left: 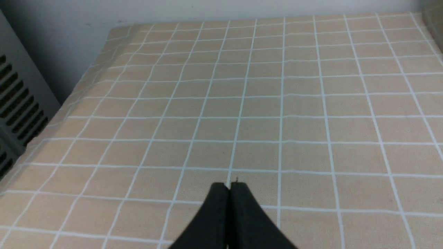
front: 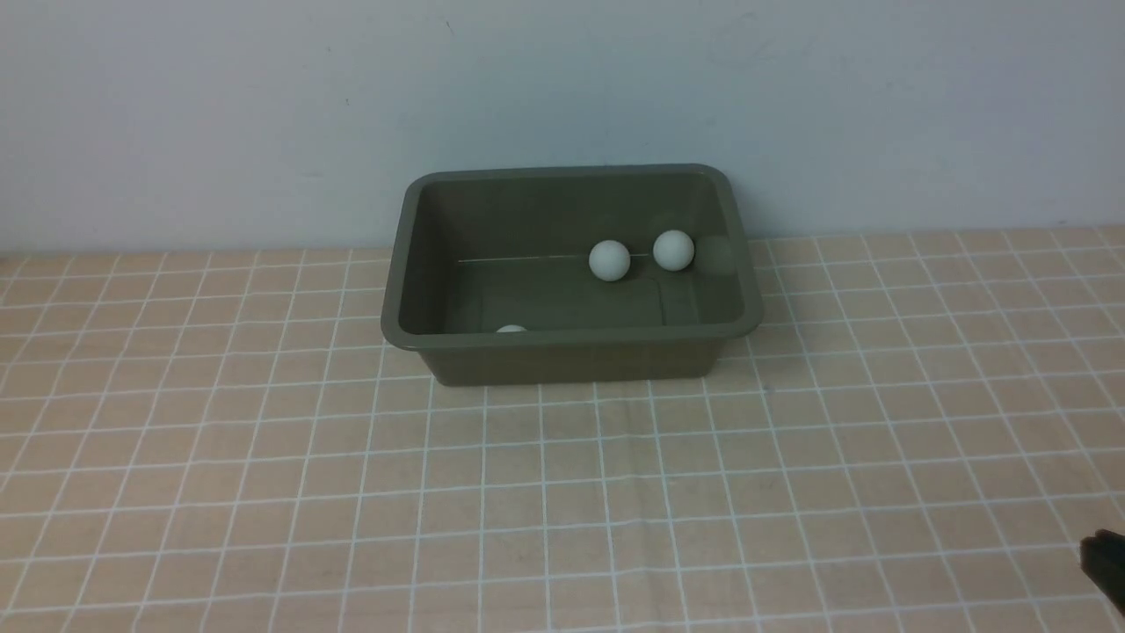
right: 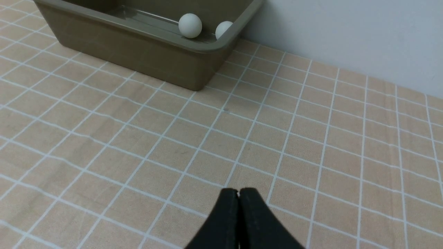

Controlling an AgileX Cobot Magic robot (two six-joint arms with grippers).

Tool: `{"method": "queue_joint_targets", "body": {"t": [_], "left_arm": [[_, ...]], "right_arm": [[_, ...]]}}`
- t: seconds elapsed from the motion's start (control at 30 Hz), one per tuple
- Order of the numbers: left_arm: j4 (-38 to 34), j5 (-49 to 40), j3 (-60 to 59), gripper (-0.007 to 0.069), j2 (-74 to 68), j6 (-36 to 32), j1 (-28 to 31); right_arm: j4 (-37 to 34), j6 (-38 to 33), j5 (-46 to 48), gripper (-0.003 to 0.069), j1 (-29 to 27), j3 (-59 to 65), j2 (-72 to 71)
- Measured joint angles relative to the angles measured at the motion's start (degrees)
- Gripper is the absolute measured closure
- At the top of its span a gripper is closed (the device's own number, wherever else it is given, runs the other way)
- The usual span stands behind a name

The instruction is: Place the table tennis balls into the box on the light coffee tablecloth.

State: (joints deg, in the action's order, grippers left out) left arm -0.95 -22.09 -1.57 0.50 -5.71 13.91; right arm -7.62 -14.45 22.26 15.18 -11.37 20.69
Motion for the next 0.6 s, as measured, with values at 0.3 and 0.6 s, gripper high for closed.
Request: {"method": "queue_joint_targets", "body": {"t": [0.3, 0.6], "left_arm": [[0.29, -0.07, 0.00, 0.0693, 0.00, 1.08, -4.21], [0.40, -0.07, 0.00, 0.0693, 0.00, 1.29, -5.79]], "right_arm": [[0.00, 0.00, 0.00, 0.0677, 0.00, 0.00, 0.00], [0.00, 0.00, 0.01, 0.0677, 0.00, 0.00, 0.00]]}}
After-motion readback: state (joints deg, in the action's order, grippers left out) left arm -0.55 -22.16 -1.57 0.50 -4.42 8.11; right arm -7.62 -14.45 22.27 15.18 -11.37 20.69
